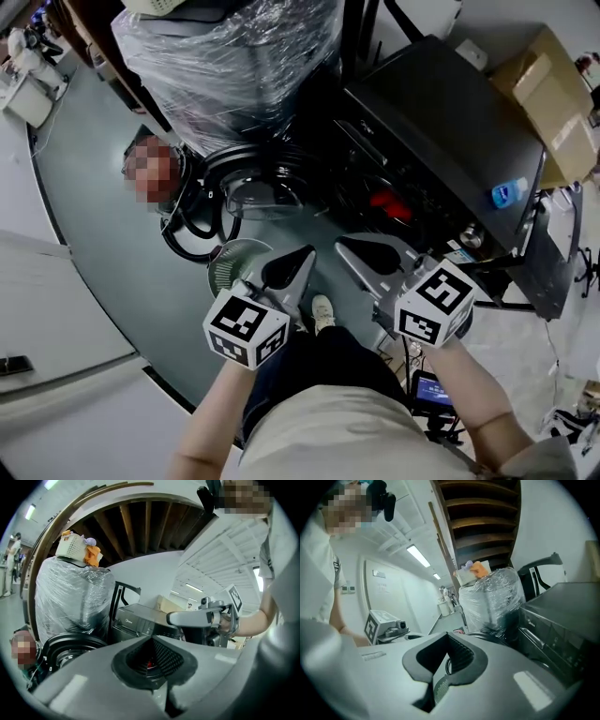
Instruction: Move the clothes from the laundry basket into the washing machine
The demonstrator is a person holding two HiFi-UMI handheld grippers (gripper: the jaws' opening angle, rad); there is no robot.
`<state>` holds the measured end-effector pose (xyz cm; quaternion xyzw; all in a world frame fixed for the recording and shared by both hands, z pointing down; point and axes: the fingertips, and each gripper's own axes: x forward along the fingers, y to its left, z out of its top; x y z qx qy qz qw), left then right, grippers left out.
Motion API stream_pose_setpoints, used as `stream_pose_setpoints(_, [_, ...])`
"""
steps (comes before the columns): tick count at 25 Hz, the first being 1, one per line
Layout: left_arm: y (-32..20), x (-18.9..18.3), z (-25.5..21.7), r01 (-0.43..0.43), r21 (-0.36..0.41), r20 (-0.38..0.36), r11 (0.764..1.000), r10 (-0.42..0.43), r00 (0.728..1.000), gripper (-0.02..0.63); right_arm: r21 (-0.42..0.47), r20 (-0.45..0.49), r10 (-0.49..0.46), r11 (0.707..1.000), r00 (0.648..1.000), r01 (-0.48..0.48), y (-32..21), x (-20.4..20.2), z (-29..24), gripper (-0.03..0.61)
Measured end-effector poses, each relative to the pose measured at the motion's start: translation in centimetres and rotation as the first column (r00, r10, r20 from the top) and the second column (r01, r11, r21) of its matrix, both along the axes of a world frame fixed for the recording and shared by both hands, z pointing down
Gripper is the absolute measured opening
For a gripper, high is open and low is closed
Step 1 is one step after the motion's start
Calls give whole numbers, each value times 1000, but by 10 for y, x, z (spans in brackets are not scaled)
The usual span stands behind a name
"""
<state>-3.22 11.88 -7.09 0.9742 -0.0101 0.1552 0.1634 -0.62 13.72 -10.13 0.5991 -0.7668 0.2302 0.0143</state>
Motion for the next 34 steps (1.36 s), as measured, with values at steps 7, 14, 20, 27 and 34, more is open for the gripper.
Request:
stream_pose_setpoints(7, [1,-11,-22,-16,24,-27,1000,16,1000,8,58,-45,-42,997,998,44,-5,-17,-32,26])
stream_pose_setpoints(14, [-11,-13,-24,23,21,-14,1000,-23,1000,8,44,-72,-43,998,996,46,-9,-17,-35,26])
stream_pose_setpoints(20, [-17,-8,-19,25,7,7,1000,-25,1000,8,-26,-86,-91,996,992,90,-8,-10,-23,26])
stream_pose_setpoints(27, [-17,2,-20,14,2,7,1000,-14,1000,8,-39,-106,-107,994,989,104,-9,-1,-26,26])
stream_pose_setpoints(34, [-11,3,-18,-8,-9,11,1000,8,1000,8,-41,-98,-88,996,991,84,-5,0,-23,26])
